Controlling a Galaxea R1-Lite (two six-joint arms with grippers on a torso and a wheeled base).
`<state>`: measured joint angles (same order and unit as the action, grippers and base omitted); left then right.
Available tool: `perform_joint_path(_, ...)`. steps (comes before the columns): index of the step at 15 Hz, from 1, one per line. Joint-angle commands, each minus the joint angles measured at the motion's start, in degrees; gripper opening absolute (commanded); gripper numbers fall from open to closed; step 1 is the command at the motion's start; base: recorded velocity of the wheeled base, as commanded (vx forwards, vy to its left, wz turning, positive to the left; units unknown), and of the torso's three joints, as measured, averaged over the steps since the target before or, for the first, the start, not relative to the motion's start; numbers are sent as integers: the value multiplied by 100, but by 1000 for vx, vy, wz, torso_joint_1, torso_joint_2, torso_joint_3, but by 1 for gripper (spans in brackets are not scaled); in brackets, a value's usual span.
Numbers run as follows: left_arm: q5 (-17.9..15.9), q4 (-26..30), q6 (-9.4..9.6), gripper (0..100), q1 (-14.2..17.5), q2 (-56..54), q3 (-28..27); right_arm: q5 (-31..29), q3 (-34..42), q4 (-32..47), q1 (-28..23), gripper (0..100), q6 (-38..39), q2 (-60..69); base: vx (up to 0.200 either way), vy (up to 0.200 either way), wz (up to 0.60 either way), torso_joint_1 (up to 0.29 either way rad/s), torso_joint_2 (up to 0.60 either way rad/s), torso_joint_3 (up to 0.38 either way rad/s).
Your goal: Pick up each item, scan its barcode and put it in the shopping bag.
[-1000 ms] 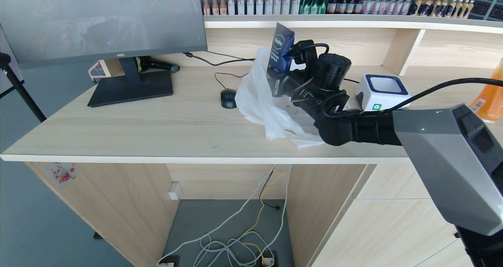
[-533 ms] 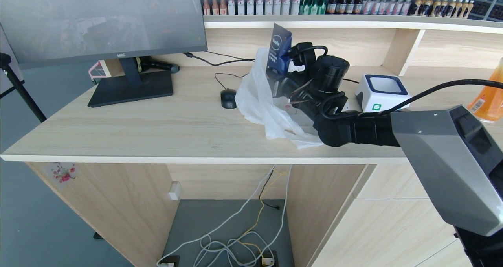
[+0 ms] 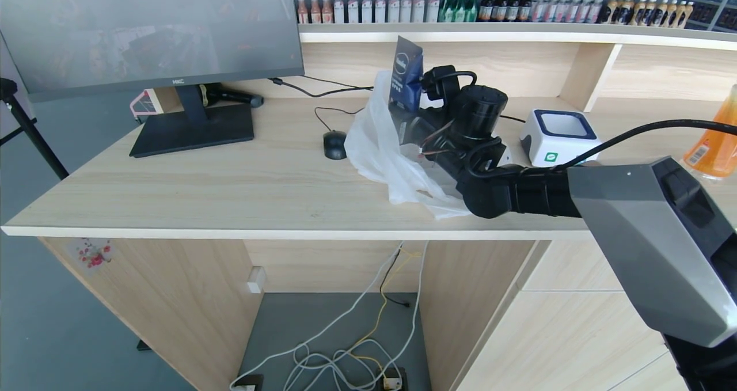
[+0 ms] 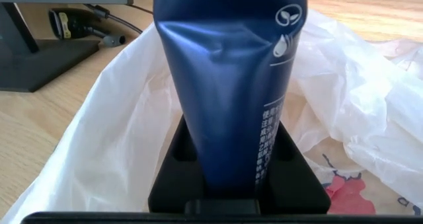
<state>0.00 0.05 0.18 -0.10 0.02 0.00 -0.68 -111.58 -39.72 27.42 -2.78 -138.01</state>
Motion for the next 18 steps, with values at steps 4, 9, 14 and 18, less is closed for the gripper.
perform_joint_path(4, 0, -5, -1, 0, 1, -2, 0, 7, -4, 17, -8, 100, 5, -51, 0, 0, 0, 0, 0, 0)
perform_joint_path(9, 0, -5, -1, 0, 1, -2, 0, -2, -22, -36, -8, 100, 5, -24, 0, 0, 0, 0, 0, 0)
perform_joint_path(14, 0, 4, -1, 0, 1, -2, 0, -28, -13, -36, -17, 100, -12, 37, 0, 0, 0, 0, 0, 0)
perform_joint_path(18, 0, -5, -1, 0, 1, -2, 0, -37, 110, 17, -26, 100, -38, 319, 0, 0, 0, 0, 0, 0)
